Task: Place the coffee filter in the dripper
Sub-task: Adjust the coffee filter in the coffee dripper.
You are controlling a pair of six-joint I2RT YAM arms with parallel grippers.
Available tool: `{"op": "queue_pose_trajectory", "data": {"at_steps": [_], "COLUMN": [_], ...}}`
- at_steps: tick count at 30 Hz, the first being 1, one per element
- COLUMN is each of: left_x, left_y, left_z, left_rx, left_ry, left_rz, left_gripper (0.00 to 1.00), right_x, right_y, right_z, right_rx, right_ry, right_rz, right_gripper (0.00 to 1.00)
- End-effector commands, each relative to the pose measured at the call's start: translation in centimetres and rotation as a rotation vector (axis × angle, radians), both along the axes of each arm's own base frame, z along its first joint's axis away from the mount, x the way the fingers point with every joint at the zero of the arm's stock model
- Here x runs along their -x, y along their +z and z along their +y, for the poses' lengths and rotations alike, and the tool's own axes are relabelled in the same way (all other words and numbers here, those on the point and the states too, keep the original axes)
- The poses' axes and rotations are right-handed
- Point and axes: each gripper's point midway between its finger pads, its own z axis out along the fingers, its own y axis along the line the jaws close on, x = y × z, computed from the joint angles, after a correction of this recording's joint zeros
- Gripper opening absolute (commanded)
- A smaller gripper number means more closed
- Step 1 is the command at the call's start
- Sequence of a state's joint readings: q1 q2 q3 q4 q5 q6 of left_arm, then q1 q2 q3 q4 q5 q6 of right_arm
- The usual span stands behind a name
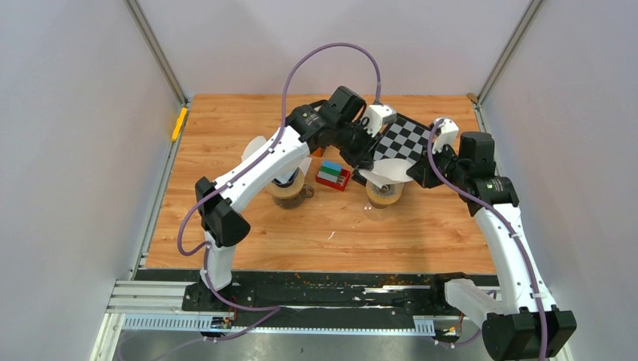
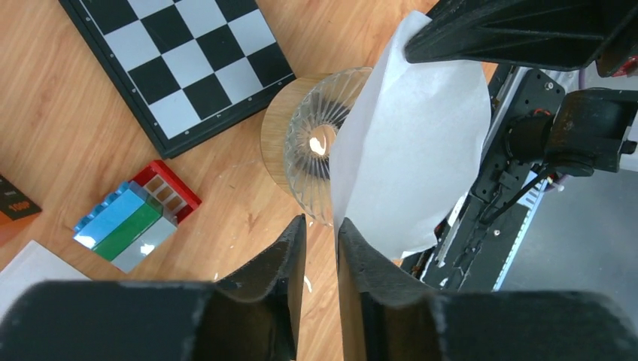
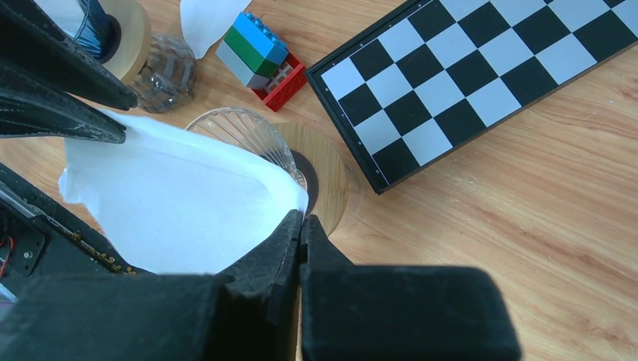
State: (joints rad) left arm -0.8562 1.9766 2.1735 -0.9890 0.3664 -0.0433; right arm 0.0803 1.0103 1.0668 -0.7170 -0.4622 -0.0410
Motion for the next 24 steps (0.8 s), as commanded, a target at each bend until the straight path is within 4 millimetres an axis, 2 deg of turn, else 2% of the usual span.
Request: {"op": "queue_pose_trajectory", "data": {"at_steps": [1,6,14,24], "left_x": [0.8,0.8,1.4,1.3], "left_y": [3.3,3.0,2.2,1.9], "left_z": [0.0,0.0,-0.1,-0.1], "left_rx": [0.074,0.066,0.062,0.054], "left_ry": [-0.023,-0.046,-0.104,-0.126], "left_rz": [-0.055,-0.062,-0.057,-0.075], "left_gripper": [0.23,0.0,0.0,0.0], "right_x": [-0.2,0.2,0.4,-0.3], "right_y": [2.7,3.4,3.8,1.7], "right_z": [0.3,0.5,0.9,1.4], "right_rx": [-0.03,-0.027,-0.014,-0.007], "right_ry": [0.016,0.048,0.096,0.157], "right_rz": [-0.084,-0.104,-0.114,-0.058], "right_gripper": [0.0,0.1,0.37,0.45]}}
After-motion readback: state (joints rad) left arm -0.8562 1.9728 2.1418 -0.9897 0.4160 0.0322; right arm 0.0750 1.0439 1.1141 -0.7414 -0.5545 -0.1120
